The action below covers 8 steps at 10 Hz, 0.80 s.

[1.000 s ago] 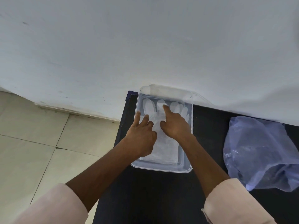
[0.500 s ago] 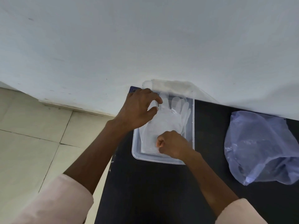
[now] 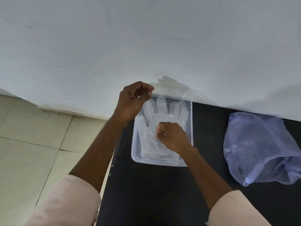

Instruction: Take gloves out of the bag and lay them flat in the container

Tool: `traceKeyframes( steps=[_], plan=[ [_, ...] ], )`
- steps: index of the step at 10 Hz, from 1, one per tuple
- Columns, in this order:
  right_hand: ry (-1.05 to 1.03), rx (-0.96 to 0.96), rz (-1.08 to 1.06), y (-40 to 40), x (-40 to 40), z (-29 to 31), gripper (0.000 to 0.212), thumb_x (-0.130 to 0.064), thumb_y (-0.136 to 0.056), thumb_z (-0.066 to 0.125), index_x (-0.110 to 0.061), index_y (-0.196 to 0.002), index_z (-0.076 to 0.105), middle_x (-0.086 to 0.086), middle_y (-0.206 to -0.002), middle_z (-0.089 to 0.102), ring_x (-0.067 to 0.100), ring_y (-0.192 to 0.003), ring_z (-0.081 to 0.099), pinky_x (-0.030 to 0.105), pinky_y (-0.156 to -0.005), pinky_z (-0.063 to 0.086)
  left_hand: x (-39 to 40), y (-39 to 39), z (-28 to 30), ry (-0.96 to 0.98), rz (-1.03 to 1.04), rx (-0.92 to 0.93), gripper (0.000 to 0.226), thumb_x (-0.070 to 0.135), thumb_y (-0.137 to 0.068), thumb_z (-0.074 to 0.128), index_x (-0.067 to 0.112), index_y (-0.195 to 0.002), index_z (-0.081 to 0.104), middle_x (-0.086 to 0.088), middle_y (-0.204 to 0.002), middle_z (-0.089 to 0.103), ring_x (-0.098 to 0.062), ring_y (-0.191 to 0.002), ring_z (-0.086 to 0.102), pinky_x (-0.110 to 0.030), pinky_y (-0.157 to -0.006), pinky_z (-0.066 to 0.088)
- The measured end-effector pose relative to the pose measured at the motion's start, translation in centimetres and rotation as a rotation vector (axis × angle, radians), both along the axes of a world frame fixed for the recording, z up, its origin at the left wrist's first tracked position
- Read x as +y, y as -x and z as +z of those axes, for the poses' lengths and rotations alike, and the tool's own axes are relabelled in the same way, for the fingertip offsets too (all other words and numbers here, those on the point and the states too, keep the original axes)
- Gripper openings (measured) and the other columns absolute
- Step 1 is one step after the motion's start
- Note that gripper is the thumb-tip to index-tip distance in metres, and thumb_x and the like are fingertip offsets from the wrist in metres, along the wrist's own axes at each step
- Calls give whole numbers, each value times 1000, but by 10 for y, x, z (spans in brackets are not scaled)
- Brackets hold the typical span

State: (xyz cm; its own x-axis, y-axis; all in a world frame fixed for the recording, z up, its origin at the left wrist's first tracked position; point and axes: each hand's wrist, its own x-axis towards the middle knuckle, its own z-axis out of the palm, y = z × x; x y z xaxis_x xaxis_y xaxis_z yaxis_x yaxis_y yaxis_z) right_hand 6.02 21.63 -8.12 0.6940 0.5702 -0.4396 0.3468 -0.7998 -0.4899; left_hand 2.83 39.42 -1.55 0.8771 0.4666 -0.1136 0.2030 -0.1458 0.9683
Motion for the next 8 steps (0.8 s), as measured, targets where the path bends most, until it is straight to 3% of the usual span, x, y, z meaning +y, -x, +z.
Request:
traceKeyframes(
  steps=[2, 3, 4, 5, 6, 8],
  plan=[
    [-120, 20, 59, 6, 31, -7, 21, -19, -91, 59, -19, -110, 65, 2, -106, 72, 18, -94, 66, 26, -87, 48, -3, -8, 6, 117, 7, 3, 15, 11, -93, 60, 13, -105, 69, -10, -104, 72, -27, -99, 67, -31, -80, 54],
    [-102, 95, 99, 13, 37, -13, 30, -20, -92, 60, -22, -122, 60, 3, -113, 70, 18, -96, 66, 27, -92, 48, -8, -13, 5, 96, -47, 16, 14, 13, -93, 61, 16, -103, 70, -10, -103, 72, -25, -97, 67, -34, -81, 54],
    [-184, 46, -85, 9, 35, -14, 23, -19, -91, 61, -19, -114, 63, 4, -111, 71, 12, -89, 63, 22, -90, 49, -19, -19, 2, 140, -112, 24, 14, 12, -91, 61, 20, -99, 70, -5, -97, 71, -10, -87, 65, -15, -70, 49],
    [-238, 5, -265, -2, 33, -11, 22, -18, -93, 58, -14, -114, 62, 7, -114, 70, 17, -94, 65, 20, -88, 46, -24, -22, 0, 166, -107, 30, 15, 10, -90, 61, 21, -97, 70, -1, -93, 70, -7, -85, 63, -10, -67, 46],
    [-232, 141, -396, -18, 31, -8, 32, -23, -98, 52, -10, -127, 53, 13, -129, 63, 29, -112, 62, 36, -103, 47, -31, -23, -7, 174, -109, 52, 16, 9, -90, 62, 18, -99, 70, 6, -92, 69, 1, -83, 63, -7, -66, 45],
    [-377, 128, -610, -15, 16, 3, 37, -22, -96, 57, -15, -131, 50, 9, -134, 58, 27, -116, 59, 46, -101, 49, -37, -17, -10, 161, -133, 82, 15, 11, -92, 62, 18, -103, 70, 9, -92, 70, 2, -82, 64, -7, -67, 47]
  ],
)
